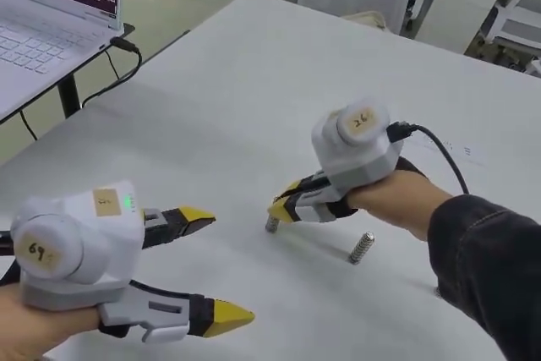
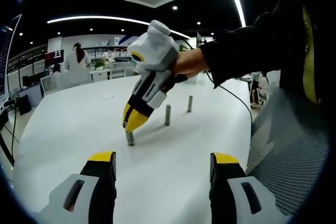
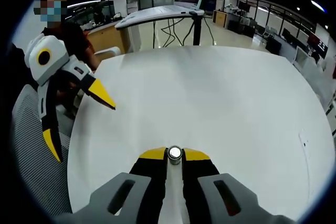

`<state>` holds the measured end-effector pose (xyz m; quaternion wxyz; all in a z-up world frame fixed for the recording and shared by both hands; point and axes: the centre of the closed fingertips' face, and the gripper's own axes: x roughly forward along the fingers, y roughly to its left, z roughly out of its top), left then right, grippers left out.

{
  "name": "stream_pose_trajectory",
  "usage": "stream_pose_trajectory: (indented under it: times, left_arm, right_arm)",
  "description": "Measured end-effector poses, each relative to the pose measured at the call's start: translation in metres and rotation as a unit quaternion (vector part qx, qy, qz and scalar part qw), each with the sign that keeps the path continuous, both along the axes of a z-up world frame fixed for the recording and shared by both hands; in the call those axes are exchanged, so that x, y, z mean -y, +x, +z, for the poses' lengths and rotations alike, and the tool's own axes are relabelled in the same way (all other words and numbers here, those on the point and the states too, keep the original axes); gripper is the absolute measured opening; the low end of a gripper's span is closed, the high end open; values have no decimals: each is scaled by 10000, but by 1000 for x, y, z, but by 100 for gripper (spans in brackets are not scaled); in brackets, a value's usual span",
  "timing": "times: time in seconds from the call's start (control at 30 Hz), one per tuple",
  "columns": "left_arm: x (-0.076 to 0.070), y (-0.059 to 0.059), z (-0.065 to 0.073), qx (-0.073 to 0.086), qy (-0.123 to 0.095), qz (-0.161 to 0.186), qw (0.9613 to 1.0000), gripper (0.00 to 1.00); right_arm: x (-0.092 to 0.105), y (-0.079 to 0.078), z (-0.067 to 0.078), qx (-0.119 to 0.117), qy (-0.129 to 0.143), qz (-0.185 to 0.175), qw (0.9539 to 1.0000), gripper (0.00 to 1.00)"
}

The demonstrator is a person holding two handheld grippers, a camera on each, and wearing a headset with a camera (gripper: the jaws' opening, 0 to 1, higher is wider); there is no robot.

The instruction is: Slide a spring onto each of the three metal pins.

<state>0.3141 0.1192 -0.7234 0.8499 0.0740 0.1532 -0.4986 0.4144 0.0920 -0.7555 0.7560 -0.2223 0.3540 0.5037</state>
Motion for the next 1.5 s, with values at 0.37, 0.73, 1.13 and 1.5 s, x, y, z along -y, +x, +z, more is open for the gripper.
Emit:
stream_pose_trajectory:
  times: [0.37,0.73,1.13,1.5]
  left_arm:
    - [0,1,-1,-15,-14,13,10000,69]
    - [2,1,0,-17,-8,-7,10000,69]
    - [2,0,0,-22,-7,-8,10000,69]
    - [3,0,1,-19,-5,-27,10000,70]
  right_arm:
    - [1,-1,-6,-36,-21,1,10000,8]
    - [1,-2,-6,-51,-39,19,10000,8]
    - [3,-1,-6,-18,-61,-18,10000,18]
    - [4,-1,-3,54,21,-39,10000,39]
